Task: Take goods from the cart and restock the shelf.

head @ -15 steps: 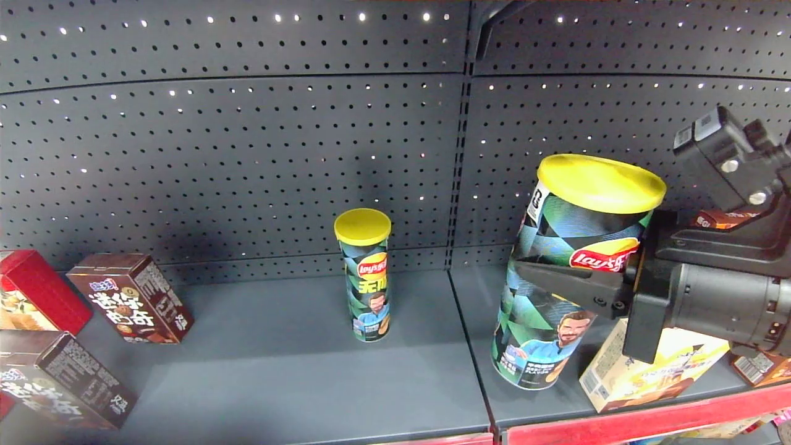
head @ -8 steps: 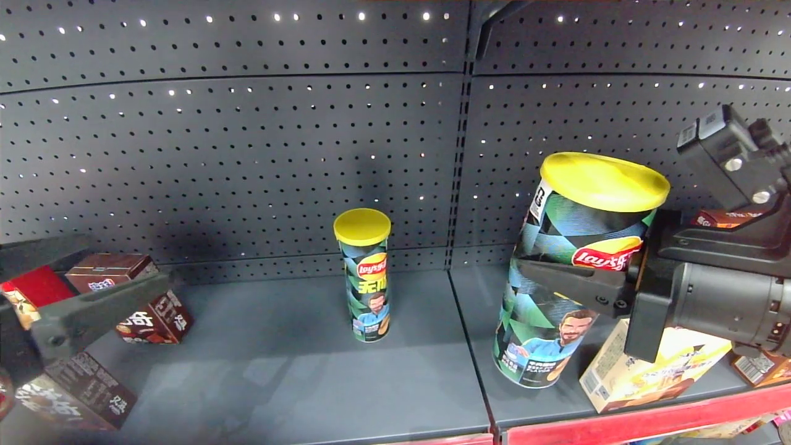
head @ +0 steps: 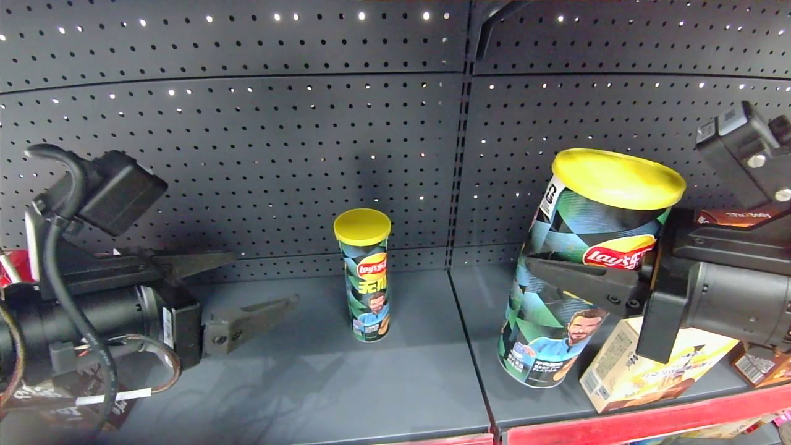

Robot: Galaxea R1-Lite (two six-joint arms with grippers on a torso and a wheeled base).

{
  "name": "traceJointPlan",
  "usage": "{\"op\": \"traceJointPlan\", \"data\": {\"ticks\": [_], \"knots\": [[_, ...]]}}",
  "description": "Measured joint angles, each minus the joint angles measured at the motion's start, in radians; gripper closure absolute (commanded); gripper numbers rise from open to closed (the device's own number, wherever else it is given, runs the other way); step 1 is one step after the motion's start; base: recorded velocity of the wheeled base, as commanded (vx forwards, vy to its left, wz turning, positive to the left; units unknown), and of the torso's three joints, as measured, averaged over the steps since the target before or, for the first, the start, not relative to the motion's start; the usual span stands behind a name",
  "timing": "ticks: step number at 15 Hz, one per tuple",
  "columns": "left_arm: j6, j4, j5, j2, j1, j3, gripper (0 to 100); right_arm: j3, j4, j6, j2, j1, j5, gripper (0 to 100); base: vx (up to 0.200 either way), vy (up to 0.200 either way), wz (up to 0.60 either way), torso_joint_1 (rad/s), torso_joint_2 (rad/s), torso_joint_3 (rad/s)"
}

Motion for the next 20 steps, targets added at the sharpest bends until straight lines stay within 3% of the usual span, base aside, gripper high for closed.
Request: {"op": "traceJointPlan", "data": {"ticks": [6, 8, 10, 11, 12, 14, 20], "knots": [[0.001, -0.009, -0.002, 0.087, -0.01, 0.01, 0, 0.023, 0.0, 0.0, -0.019, -0.01, 0.001, 100, 0.0, 0.0, 0.0, 0.0, 0.0, 0.0], [0.0, -0.125, -0.012, 0.128, -0.007, 0.029, 0, 0.023, -0.001, 0.0, -0.02, -0.017, 0.0, 100, 0.0, 0.0, 0.0, 0.0, 0.0, 0.0], [-0.014, -0.348, -0.03, 0.186, 0.001, 0.073, 0, 0.023, -0.001, 0.01, -0.019, -0.02, 0.001, 100, 0.0, 0.0, 0.0, 0.0, 0.0, 0.0], [-0.032, -0.445, -0.07, 0.217, 0.004, 0.099, 0, 0.024, -0.002, 0.015, -0.019, -0.021, 0.001, 100, 0.0, 0.0, 0.0, 0.0, 0.0, 0.0], [-0.049, -0.476, -0.141, 0.239, 0.007, 0.125, 0, 0.024, -0.002, 0.017, -0.019, -0.022, 0.001, 100, 0.0, 0.0, 0.0, 0.0, 0.0, 0.0], [-0.049, -0.495, -0.18, 0.269, 0.013, 0.166, 0, 0.023, -0.002, 0.018, -0.019, -0.027, 0.001, 100, 0.0, 0.0, 0.0, 0.0, 0.0, 0.0], [-0.007, -0.506, -0.181, 0.335, 0.027, 0.183, 0, 0.024, -0.002, 0.018, -0.015, -0.036, 0.002, 100, 0.0, 0.0, 0.0, 0.0, 0.0, 0.0]]}}
